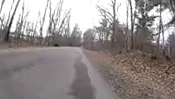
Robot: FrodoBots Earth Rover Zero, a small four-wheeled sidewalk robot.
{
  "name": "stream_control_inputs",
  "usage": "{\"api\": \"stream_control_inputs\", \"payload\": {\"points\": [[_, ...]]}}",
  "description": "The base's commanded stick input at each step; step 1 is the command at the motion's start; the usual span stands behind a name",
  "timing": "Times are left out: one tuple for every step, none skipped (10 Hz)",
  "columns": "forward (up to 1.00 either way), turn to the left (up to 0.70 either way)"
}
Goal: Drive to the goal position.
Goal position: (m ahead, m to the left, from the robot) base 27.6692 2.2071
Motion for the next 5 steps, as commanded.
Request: {"api": "stream_control_inputs", "payload": {"points": [[0.70, 0.00], [0.70, 0.00], [0.70, 0.00], [0.70, 0.00], [0.70, 0.35]]}}
